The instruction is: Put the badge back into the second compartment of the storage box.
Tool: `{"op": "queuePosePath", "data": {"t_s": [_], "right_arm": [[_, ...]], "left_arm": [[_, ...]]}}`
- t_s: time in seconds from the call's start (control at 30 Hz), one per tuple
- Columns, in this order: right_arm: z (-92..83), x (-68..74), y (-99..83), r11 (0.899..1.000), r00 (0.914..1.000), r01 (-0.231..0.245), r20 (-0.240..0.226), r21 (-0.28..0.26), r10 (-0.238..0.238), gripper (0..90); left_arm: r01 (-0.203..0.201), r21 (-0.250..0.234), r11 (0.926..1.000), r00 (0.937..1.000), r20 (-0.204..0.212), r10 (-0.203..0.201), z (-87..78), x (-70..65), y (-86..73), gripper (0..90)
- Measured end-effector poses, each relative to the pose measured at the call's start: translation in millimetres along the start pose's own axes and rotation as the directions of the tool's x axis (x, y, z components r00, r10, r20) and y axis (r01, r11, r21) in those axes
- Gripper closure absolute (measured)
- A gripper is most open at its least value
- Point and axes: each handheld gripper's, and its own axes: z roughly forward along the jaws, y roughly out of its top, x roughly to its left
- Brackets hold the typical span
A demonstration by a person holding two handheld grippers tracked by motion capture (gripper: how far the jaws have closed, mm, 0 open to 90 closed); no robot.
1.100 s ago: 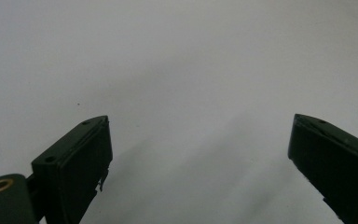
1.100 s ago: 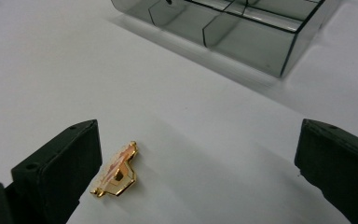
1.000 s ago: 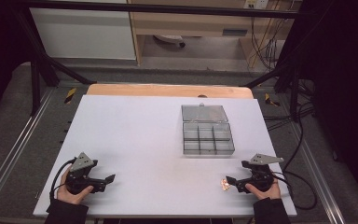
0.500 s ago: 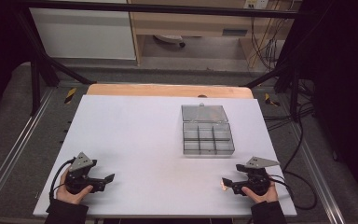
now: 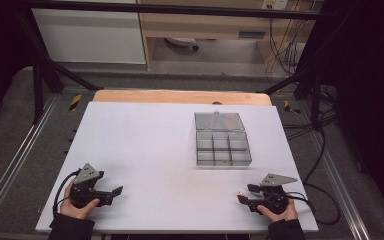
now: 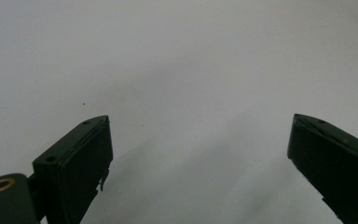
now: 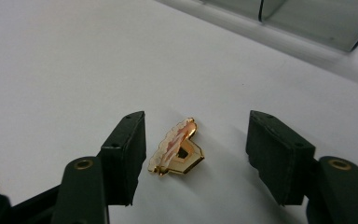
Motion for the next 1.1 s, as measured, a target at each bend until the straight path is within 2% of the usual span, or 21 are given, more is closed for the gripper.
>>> {"op": "queuePosePath", "data": {"t_s": [0.3,0.63,0.77,1.1], "right_arm": [[-0.7,2.9,-2.0,1.000,1.0000,0.006,0.006,0.015,-0.006,49.7],[-0.2,3.5,-2.4,1.000,0.9999,-0.005,-0.016,0.028,0.005,61.2],[0.2,4.0,-2.3,0.999,0.9993,-0.023,-0.029,0.034,0.024,66.8],[-0.1,3.9,-1.6,0.998,0.9979,-0.053,-0.034,0.042,0.055,70.4]], "left_arm": [[-0.001,-0.004,1.0000,1.0000,-0.001,0.001,-0.6,-0.1,0.0,6.8],[-0.003,-0.005,1.0000,1.0000,-0.003,0.003,-0.4,-0.6,0.1,7.1],[-0.005,-0.005,1.0000,1.0000,-0.003,0.005,-0.7,-0.6,0.1,7.2],[-0.005,-0.006,1.0000,1.0000,-0.005,0.005,-0.3,-0.8,0.1,7.6]]}}
